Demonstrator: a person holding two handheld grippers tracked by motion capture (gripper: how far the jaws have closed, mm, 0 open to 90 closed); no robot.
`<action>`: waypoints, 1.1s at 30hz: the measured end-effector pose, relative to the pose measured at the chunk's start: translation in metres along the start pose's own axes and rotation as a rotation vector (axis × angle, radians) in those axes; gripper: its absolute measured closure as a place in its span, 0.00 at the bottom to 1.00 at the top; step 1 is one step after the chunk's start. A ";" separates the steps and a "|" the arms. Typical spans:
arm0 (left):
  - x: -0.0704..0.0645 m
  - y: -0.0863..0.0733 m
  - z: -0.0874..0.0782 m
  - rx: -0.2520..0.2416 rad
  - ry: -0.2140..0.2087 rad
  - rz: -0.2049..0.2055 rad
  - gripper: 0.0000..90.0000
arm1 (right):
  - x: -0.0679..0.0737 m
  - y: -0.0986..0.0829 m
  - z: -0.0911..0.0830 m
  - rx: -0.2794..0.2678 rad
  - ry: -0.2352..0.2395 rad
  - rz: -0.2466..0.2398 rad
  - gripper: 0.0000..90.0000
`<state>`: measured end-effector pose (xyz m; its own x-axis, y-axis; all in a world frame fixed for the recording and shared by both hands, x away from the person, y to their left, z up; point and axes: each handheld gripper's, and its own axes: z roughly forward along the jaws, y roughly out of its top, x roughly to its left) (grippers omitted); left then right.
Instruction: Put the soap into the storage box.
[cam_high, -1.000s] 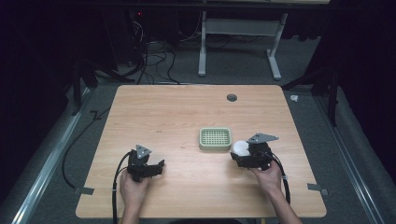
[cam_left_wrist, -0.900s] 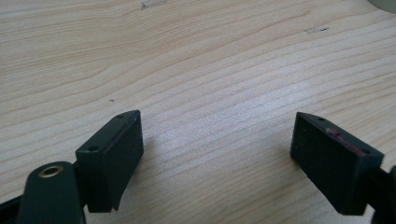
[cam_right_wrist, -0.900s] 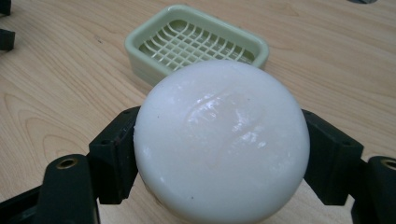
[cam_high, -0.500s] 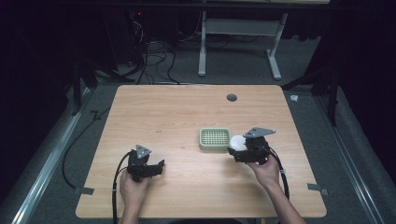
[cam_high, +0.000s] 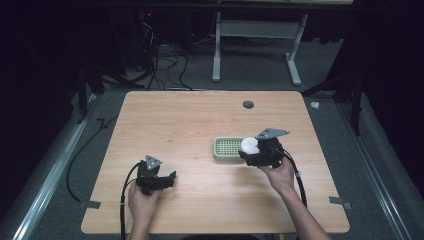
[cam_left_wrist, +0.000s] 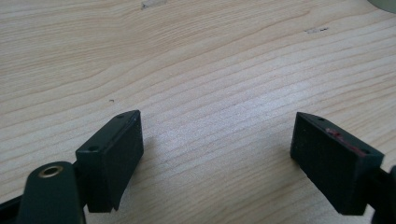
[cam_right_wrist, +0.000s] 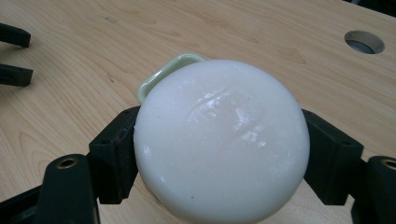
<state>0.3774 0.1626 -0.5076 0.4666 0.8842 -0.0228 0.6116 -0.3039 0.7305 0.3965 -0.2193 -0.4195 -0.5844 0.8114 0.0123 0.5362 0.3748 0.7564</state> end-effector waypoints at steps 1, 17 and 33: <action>0.000 0.000 0.000 0.000 0.000 0.000 0.20 | 0.000 0.001 0.001 0.001 0.000 -0.004 0.28; 0.000 0.000 0.000 0.000 0.000 0.000 0.20 | 0.000 0.016 0.017 0.004 0.016 0.008 0.28; 0.000 0.000 0.000 0.000 0.000 0.000 0.20 | 0.003 0.023 0.047 0.025 0.029 0.013 0.28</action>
<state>0.3774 0.1627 -0.5076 0.4667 0.8841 -0.0226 0.6115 -0.3042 0.7304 0.4357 -0.1877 -0.4329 -0.5949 0.8028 0.0410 0.5582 0.3759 0.7396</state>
